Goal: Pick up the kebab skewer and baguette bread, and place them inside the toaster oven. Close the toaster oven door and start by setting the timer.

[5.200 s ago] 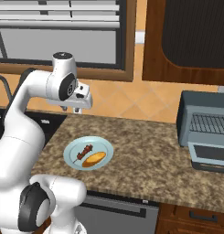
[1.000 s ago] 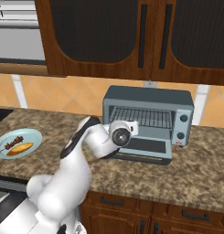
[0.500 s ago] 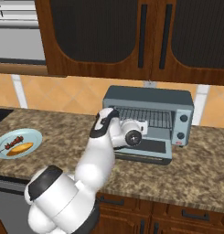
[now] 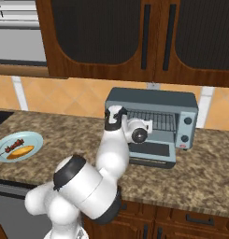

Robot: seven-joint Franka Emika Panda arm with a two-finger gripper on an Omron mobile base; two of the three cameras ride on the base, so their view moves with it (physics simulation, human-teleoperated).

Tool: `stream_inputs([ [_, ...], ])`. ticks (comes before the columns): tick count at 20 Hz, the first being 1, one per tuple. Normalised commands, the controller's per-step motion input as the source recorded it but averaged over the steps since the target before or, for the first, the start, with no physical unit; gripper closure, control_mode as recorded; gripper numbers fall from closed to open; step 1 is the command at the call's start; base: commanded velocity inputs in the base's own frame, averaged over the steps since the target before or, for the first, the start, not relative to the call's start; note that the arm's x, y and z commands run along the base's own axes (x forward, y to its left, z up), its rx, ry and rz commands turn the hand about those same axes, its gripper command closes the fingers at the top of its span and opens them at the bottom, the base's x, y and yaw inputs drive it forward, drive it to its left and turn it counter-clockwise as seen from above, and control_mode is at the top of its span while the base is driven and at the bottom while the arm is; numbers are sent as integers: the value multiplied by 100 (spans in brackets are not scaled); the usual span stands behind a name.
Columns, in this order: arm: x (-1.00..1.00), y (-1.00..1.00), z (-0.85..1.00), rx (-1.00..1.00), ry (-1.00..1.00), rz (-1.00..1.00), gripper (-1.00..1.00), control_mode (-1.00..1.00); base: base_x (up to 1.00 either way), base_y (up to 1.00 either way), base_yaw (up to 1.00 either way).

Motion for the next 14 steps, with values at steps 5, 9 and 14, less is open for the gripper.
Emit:
stream_inputs([
  [5,32,0,-36,0,0,0,-100,-100,0,0,0],
  [9,34,0,-43,0,0,0,-100,-100,0,0,0],
  [14,41,-3,-15,0,-1,0,-100,-100,0,0,0],
])
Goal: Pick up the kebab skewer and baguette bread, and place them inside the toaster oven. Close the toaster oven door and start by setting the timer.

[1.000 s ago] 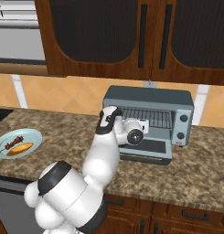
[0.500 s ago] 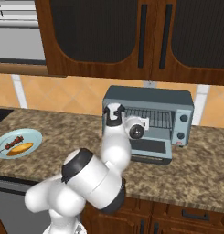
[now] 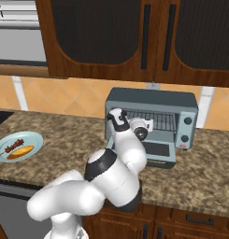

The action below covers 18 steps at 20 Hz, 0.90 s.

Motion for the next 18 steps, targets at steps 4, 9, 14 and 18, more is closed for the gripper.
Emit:
stream_inputs([
  [4,12,-2,-41,0,-1,0,-100,-100,0,0,0],
  [9,-27,-5,-61,-2,9,0,-100,-100,0,0,0],
  [14,-45,-3,-45,-4,39,0,-100,-100,0,0,0],
  [18,-61,-20,-47,-1,36,0,-100,-100,0,0,0],
])
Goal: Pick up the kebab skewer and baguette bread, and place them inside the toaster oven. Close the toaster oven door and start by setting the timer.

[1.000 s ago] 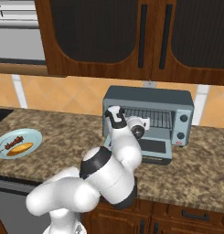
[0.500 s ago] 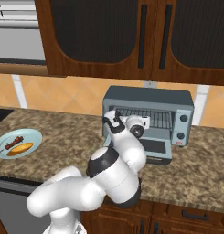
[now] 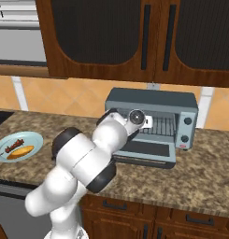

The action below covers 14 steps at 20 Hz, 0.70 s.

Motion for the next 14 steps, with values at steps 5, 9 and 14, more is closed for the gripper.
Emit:
stream_inputs([
  [5,-86,-26,-45,0,26,1,-100,-100,0,0,0],
  [9,-100,-27,-36,0,20,6,-100,-100,0,0,0],
  [14,-100,-13,-24,0,20,7,-100,-100,0,0,0],
])
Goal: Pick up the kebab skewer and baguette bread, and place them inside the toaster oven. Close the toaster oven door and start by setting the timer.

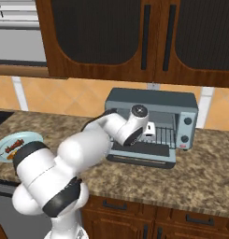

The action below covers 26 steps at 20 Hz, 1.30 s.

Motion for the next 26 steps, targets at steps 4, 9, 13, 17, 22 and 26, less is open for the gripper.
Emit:
stream_inputs([
  [4,-100,9,76,0,2,10,-100,-100,0,0,0],
  [9,-82,83,55,0,0,6,-100,-100,0,0,0],
  [13,-74,100,1,0,1,10,-100,-100,0,0,0],
  [17,-85,100,-2,0,0,10,-100,-100,0,0,0],
  [22,-10,100,-3,-1,1,0,-100,-100,0,0,0],
  [26,44,100,0,-2,0,-11,-100,-100,0,0,0],
])
